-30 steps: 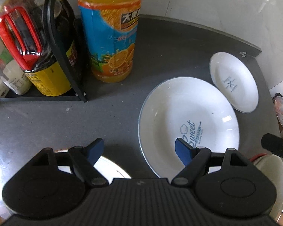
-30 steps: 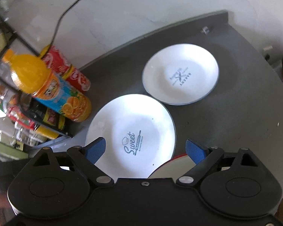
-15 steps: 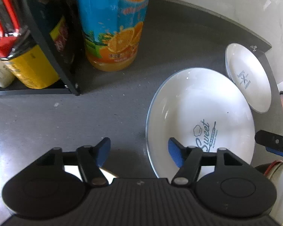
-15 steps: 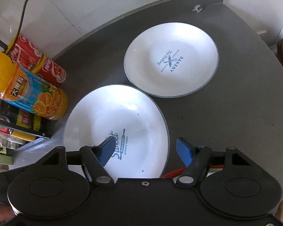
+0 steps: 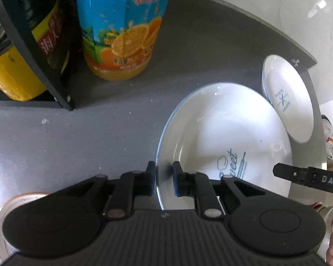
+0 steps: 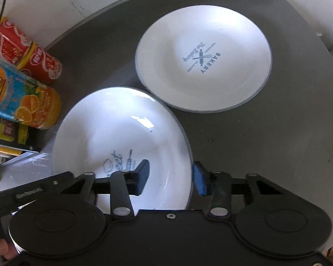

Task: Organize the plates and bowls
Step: 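Close both grippers on the rim of the 'Sweet' plate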

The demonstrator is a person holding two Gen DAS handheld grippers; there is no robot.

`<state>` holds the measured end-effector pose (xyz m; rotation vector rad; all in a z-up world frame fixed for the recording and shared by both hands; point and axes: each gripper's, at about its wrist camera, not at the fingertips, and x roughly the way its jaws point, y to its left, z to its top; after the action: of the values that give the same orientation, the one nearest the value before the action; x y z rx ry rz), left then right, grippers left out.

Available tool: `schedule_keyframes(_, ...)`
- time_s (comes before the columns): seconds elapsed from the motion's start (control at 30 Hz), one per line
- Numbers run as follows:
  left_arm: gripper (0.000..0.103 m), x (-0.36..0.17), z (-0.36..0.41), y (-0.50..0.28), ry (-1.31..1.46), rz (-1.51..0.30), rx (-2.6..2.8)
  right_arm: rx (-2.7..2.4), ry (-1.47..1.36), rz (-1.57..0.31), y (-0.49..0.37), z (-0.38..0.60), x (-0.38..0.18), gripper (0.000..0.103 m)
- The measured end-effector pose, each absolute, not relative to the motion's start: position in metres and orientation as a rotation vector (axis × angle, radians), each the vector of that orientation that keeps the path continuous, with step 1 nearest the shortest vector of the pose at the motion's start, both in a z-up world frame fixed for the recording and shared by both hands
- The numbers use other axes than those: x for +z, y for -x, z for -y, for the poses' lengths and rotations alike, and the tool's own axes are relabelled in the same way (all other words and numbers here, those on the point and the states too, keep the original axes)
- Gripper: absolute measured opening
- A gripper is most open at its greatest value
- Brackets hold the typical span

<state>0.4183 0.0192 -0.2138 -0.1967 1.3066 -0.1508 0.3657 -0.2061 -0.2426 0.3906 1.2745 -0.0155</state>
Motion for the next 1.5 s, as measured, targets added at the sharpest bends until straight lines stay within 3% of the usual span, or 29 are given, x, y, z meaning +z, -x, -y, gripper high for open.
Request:
schedule_keyframes(0.53,0.017,-0.211,0.003,-0.436,0.035,-1.366,-0.201,0.033,-0.284,-1.335,-0.379,0.208,-0.264,0.022)
schedule_keyframes(1.0,0.016,-0.197,-0.007,-0.427,0.108,-1.323,-0.124,0.153,-0.294,-1.197,-0.375,0.226,-0.261,0.016)
schedule_keyframes(1.5,0.016,-0.149,-0.037,-0.407,0.184,-1.255,-0.04,0.291,-0.296,-1.087,-0.374,0.218,-0.217,0.012)
